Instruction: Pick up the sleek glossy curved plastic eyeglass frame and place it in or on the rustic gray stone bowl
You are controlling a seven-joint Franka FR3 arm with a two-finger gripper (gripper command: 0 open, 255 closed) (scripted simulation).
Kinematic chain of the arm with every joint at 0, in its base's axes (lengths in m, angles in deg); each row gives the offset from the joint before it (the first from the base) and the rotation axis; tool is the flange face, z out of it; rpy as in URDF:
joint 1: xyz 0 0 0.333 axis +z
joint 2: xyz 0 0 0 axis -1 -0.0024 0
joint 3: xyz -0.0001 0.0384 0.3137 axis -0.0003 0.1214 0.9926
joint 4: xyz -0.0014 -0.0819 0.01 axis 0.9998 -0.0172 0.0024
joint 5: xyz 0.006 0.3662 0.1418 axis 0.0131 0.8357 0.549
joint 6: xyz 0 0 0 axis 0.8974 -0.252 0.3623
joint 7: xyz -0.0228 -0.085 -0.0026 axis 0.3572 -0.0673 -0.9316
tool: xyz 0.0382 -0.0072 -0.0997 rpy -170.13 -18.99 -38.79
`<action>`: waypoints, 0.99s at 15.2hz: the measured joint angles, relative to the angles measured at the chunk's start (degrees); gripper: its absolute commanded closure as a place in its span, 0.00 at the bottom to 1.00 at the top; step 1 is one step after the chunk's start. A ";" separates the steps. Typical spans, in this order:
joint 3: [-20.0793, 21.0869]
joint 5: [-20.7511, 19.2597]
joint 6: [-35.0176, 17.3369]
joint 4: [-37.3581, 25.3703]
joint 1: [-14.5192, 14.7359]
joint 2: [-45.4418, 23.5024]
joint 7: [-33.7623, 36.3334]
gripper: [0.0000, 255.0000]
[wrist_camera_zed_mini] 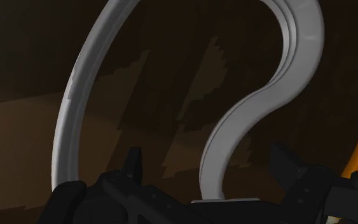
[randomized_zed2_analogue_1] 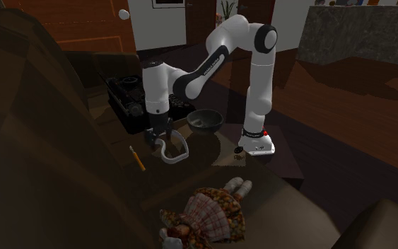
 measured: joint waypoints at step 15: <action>-0.14 -0.47 0.76 0.09 -0.04 -0.06 0.30 1.00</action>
